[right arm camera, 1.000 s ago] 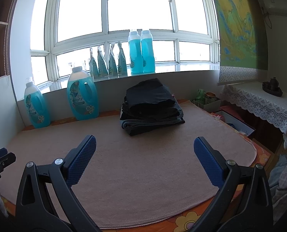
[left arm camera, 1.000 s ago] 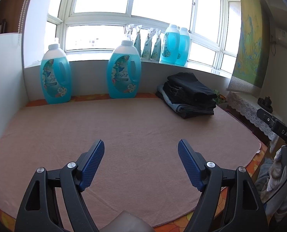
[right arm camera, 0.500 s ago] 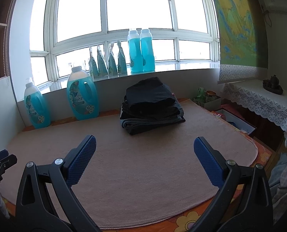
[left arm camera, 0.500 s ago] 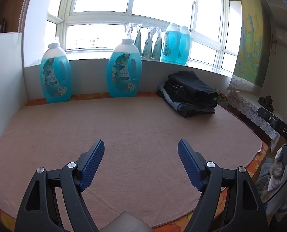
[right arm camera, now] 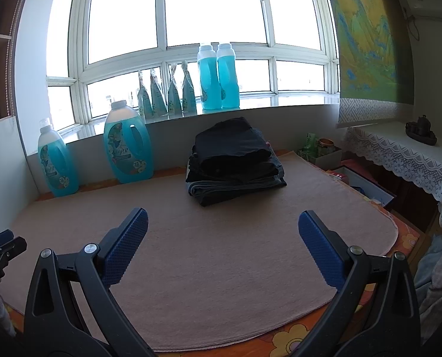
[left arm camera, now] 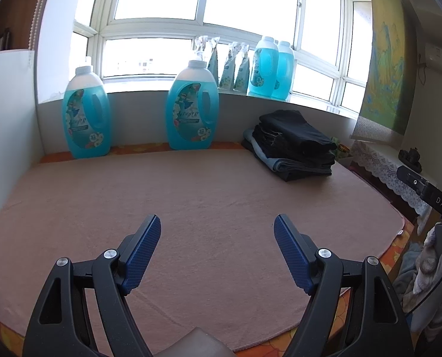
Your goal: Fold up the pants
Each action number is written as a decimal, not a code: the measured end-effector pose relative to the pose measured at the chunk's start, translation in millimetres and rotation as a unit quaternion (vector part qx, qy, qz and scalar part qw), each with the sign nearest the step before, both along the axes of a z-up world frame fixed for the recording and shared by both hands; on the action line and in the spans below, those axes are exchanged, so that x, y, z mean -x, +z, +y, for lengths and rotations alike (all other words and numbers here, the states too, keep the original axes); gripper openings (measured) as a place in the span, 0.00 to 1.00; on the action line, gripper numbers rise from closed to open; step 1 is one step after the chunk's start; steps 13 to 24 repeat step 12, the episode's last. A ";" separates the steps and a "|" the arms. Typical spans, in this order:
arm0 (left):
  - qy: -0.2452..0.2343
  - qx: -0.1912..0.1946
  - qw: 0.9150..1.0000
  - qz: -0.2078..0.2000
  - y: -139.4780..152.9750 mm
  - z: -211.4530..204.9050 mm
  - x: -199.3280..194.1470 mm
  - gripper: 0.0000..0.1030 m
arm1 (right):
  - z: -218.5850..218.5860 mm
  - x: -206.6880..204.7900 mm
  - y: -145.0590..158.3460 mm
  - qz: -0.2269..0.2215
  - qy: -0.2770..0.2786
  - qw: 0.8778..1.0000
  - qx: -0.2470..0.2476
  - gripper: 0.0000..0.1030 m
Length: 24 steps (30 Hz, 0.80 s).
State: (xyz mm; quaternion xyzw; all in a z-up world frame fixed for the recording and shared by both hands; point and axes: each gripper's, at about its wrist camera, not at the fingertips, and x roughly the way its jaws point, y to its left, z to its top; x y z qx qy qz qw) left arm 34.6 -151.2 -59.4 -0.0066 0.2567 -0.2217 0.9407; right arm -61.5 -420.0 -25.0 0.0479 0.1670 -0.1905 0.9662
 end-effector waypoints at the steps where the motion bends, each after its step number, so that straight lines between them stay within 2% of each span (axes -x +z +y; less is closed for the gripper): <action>1: 0.000 0.000 1.000 -0.002 -0.1 -0.2 0.7 0.76 | 0.0 -0.1 -0.4 0.000 -0.001 1.000 0.000 1.00; 24: 0.003 -0.006 1.000 -0.008 0.0 -2.1 5.0 0.76 | 1.6 1.6 -2.6 0.000 -0.003 1.000 -0.002 1.00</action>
